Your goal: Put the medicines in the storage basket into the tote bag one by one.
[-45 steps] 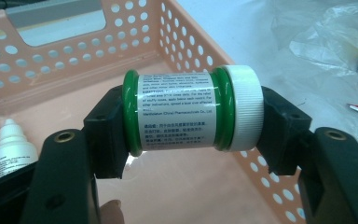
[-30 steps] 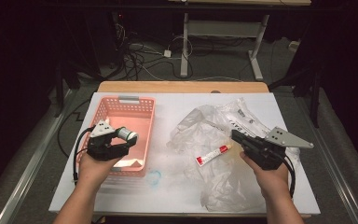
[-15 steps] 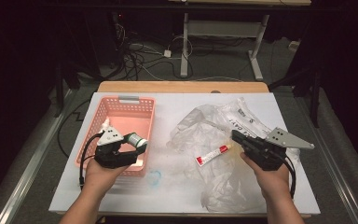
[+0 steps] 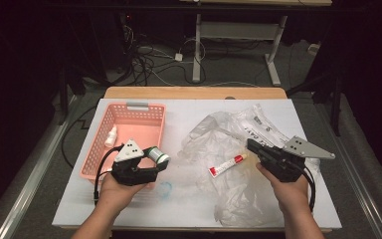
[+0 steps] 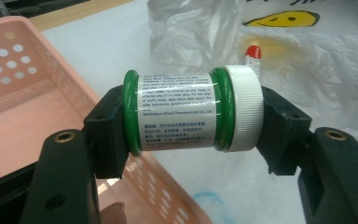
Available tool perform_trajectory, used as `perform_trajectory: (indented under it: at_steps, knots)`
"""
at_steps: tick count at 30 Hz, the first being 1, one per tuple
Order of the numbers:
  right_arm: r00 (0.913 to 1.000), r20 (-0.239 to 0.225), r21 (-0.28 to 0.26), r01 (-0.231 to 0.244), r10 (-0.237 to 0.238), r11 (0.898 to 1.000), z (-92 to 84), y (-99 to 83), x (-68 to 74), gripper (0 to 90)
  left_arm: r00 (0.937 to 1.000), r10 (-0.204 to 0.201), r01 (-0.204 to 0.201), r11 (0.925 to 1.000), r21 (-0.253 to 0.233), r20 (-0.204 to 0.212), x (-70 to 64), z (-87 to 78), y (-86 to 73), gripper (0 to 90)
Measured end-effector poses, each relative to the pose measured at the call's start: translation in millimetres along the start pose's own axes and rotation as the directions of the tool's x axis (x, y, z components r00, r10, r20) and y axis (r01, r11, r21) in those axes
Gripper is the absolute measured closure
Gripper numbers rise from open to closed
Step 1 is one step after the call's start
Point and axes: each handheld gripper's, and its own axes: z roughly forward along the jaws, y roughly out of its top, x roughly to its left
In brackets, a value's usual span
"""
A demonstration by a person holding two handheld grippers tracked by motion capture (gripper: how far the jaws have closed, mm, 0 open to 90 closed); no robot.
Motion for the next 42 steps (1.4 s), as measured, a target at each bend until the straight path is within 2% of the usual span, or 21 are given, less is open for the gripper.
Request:
perform_trajectory:
  at_steps: [9, 18, 25, 33, 36, 42]
  knots:
    - [1.0, -0.002, 0.002, 0.002, -0.002, 1.0, 0.2, -0.1, 0.3, 90.0, 0.9976, 0.034, -0.034, 0.9994, 0.004, 0.061, -20.5, 10.1, 2.0, 35.0]
    - [1.0, -0.006, 0.007, 0.002, -0.002, 1.0, 1.3, -0.4, 1.8, 90.0, 0.9912, 0.07, -0.073, 0.9971, 0.022, 0.112, -38.0, 22.9, 1.9, 35.1]
    - [1.0, -0.007, 0.009, 0.004, -0.004, 1.0, 2.2, -0.6, 3.0, 90.0, 0.9864, 0.099, -0.104, 0.994, 0.033, 0.131, -48.8, 31.3, 1.4, 35.1]
    - [0.9999, -0.01, 0.007, 0.008, -0.008, 1.0, 2.4, -0.2, 4.6, 90.0, 0.9846, 0.105, -0.112, 0.9929, 0.042, 0.14, -54.2, 38.7, 0.7, 35.1]
    - [0.9998, -0.012, 0.009, 0.013, -0.013, 1.0, 2.9, 0.0, 5.5, 90.0, 0.9832, 0.099, -0.106, 0.9937, 0.036, 0.153, -57.2, 44.1, 1.4, 35.1]
    - [0.9998, -0.011, 0.009, 0.015, -0.015, 1.0, 3.4, 0.0, 5.4, 90.0, 0.9778, 0.128, -0.134, 0.9906, 0.027, 0.166, -68.6, 60.9, 8.7, 35.1]
